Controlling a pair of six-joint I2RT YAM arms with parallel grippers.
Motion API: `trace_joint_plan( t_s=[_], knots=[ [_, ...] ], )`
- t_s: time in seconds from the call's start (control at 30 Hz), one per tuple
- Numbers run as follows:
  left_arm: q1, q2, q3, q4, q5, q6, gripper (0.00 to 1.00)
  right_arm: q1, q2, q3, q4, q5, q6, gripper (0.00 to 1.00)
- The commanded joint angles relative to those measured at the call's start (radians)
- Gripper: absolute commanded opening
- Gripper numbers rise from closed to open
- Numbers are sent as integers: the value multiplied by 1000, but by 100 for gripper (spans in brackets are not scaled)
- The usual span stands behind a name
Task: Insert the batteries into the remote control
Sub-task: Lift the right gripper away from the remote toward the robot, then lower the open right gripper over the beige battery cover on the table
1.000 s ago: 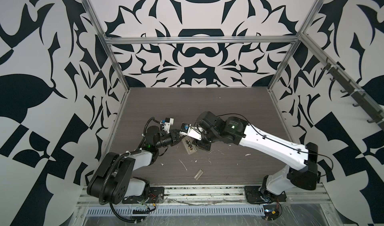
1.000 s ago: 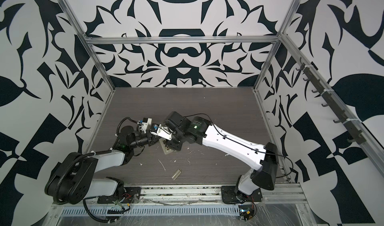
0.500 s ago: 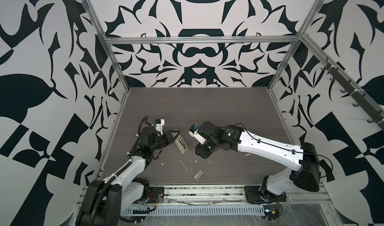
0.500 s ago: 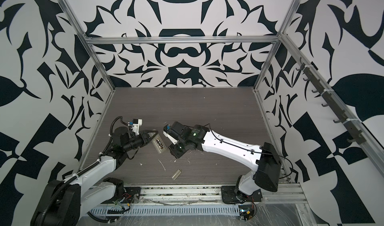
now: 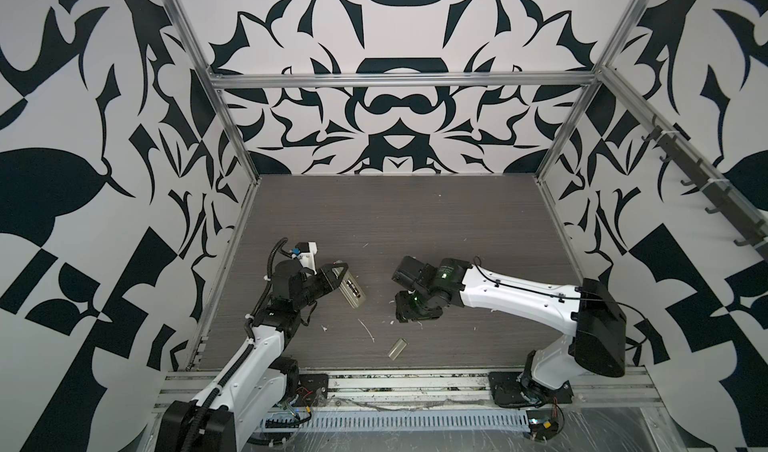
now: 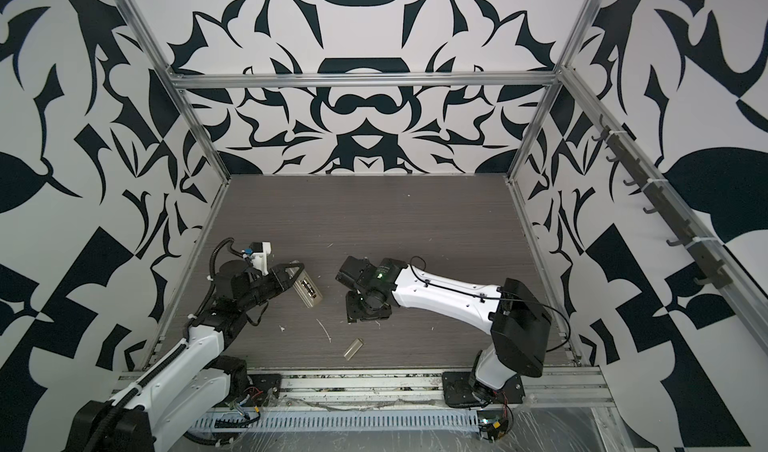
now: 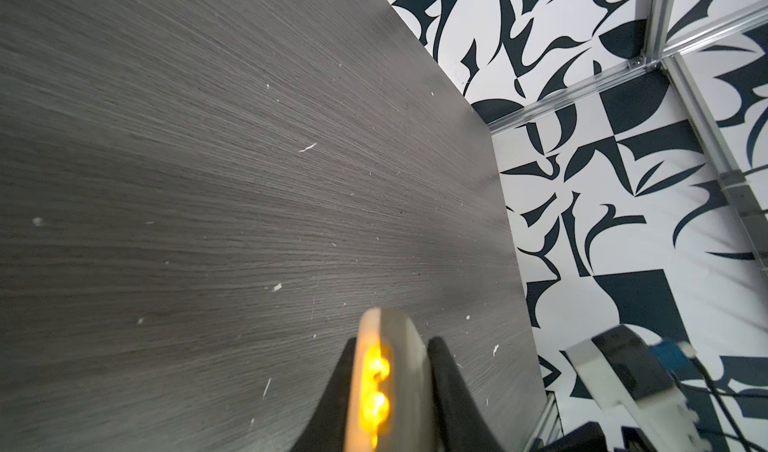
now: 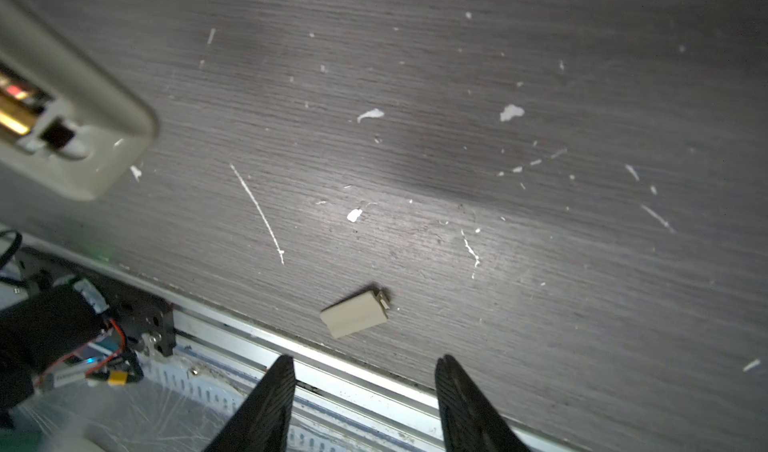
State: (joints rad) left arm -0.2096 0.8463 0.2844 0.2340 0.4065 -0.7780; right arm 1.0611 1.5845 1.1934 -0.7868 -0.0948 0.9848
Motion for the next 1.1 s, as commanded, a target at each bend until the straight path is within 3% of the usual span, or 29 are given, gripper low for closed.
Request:
trace_joint_plan(
  t_s=[0.0,0.4,0.57,1.07],
  knots=[
    [3,-75,-16,-49,-30,72,0,-13,41,21,-122,24,253,57],
    [-18,-247,-38,-80,-37,116,0,-13,229,171,-189,-36,417,59],
    [-38,-269,-38,-73,-56,129,0,-7,224,132,-119,-45,538,58],
    [-57,-331,-40,-137,-119,155,0,73,245,102,-69,-53,719,55]
  ],
)
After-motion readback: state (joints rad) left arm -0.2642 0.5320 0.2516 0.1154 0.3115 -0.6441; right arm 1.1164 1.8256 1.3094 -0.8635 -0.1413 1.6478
